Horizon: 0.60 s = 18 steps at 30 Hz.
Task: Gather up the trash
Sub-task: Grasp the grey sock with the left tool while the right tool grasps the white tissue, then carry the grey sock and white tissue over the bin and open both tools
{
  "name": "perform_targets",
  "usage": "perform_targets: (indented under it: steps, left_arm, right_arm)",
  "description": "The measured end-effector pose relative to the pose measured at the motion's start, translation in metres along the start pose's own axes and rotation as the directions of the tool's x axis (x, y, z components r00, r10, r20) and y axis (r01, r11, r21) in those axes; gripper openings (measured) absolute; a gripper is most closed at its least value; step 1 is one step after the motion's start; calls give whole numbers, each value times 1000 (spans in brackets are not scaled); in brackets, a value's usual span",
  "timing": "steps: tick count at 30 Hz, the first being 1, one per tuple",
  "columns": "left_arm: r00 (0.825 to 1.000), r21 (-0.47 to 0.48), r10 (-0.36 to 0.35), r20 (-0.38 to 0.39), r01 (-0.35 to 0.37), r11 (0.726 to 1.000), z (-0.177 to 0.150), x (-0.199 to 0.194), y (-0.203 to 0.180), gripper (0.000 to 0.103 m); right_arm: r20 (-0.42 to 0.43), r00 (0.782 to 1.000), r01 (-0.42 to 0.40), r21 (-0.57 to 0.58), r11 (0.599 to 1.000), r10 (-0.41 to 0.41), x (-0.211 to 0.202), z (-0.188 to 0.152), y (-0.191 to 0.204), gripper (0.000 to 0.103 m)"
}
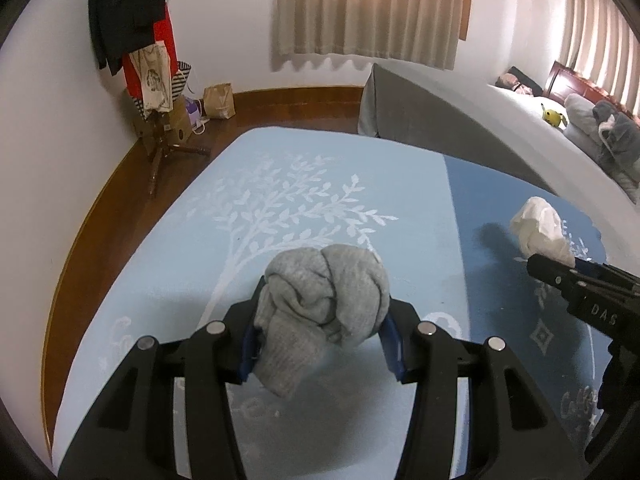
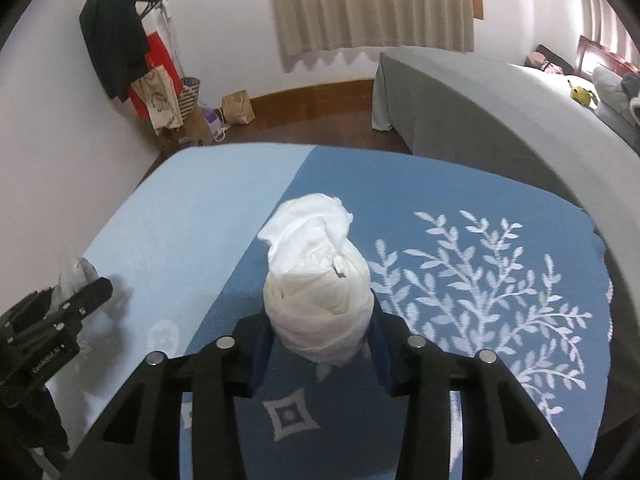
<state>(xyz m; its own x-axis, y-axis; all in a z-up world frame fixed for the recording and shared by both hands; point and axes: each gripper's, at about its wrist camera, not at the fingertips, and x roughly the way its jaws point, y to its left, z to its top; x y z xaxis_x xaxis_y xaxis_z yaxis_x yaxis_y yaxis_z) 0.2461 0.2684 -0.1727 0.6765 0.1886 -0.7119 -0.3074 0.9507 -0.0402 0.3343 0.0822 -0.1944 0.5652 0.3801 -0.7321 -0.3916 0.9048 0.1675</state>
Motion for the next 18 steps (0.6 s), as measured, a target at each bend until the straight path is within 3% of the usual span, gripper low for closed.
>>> perform_targets:
  steps: [18]
  left_arm:
    - [994, 26, -59, 88, 57, 998, 0, -67, -47, 48]
  right_arm:
    - [117, 993, -2, 36, 999, -2, -95, -11, -21, 42]
